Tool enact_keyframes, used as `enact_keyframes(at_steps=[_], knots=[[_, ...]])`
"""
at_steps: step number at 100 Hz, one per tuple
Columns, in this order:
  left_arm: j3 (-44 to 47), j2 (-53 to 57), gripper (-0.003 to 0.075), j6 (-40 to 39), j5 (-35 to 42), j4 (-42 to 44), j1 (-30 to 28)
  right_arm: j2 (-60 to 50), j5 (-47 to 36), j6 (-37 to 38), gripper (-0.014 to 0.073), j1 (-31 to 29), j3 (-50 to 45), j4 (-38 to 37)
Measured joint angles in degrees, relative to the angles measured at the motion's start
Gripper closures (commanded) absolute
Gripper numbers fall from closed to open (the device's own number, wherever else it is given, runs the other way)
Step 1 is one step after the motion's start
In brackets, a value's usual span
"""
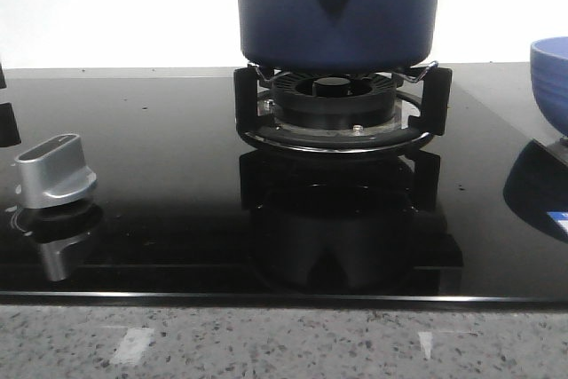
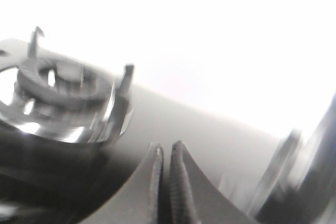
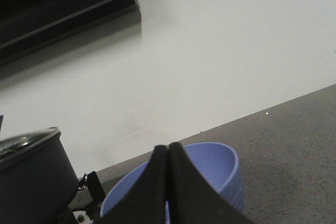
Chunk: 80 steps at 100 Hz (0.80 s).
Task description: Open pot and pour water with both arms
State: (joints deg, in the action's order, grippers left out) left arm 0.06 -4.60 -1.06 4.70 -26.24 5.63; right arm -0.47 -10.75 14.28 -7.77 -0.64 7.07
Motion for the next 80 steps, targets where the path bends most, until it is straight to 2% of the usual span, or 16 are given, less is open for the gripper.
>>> enact_keyframes(at_steps=[13, 29, 41, 58, 67, 75, 80], knots=[[0.00, 0.00, 0.0740, 0.00, 2.82, -10.88, 0.00, 0.00, 0.94, 1.42, 0.0668, 0.00, 0.00, 2.55], [-0.06, 0.00, 0.0740, -0.02, 3.22, -14.18, 0.00, 0.00, 12.25, 2.09, 0.0668, 0.00, 2.51, 3.18], [-2.26, -0.14, 0.0740, -0.12, -2.85, -7.17, 0.00, 0.00, 22.15, 1.09, 0.0668, 0.00, 8.14, 2.45], [-13.01, -5.56, 0.0726, -0.12, -9.85, 8.31, 0.00, 4.99, 35.11, -6.00, 0.0668, 0.00, 17.78, -0.18], [-18.32, -10.17, 0.0642, -0.12, -11.50, 14.45, 0.41, 8.33, 38.30, -8.25, 0.0668, 0.00, 22.05, -1.55], [-22.54, -15.03, 0.0499, -0.12, -12.34, 17.56, 2.33, 10.34, 38.84, -8.95, 0.0650, 0.51, 24.92, -2.36], [-24.27, -17.80, 0.0407, -0.12, -12.57, 18.50, 4.09, 11.18, 39.20, -9.36, 0.0604, 0.92, 26.31, -2.79]])
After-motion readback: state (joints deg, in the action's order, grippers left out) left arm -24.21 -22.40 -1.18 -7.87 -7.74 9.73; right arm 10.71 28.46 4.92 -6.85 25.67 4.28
